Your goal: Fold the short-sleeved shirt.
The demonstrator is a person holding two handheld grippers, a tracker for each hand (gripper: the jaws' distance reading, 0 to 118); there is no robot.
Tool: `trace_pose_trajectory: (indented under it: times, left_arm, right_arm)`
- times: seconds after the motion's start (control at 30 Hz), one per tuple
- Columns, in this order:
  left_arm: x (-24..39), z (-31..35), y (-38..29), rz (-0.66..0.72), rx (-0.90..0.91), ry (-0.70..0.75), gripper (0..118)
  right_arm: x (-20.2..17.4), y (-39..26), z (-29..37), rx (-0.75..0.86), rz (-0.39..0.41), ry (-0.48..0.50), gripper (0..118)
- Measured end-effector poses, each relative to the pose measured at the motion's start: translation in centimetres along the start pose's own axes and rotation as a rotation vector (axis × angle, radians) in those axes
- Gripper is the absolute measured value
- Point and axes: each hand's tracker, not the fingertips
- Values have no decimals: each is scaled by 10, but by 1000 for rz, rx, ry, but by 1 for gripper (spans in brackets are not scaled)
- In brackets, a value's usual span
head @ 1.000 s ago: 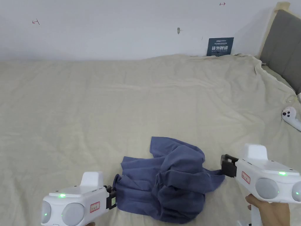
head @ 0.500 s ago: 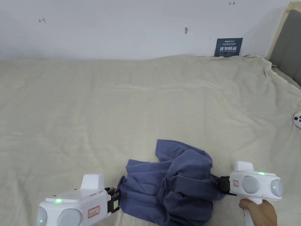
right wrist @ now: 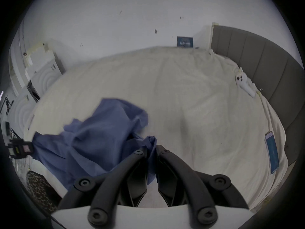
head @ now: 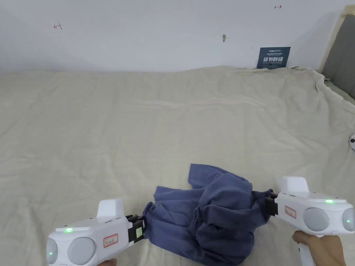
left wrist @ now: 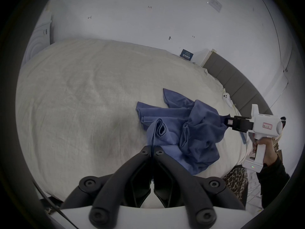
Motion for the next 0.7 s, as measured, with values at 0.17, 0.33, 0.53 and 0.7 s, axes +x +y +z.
trace_pose_trajectory:
  times: [0.17, 0.33, 0.53, 0.7]
  left_arm:
    - [-11, 18, 25, 90, 71, -60, 0]
    - [-23, 42, 71, 83, 163, -36, 0]
    - [-42, 76, 144, 68, 290, 35, 0]
    - [-41, 93, 200, 49, 341, 72, 0]
  right_arm:
    - [14, 37, 40, 150, -76, 70, 7]
    - [20, 80, 76, 265, -87, 80, 7]
    - [37, 133, 100, 362, -96, 34, 7]
    - [47, 178, 103, 417, -106, 4, 7]
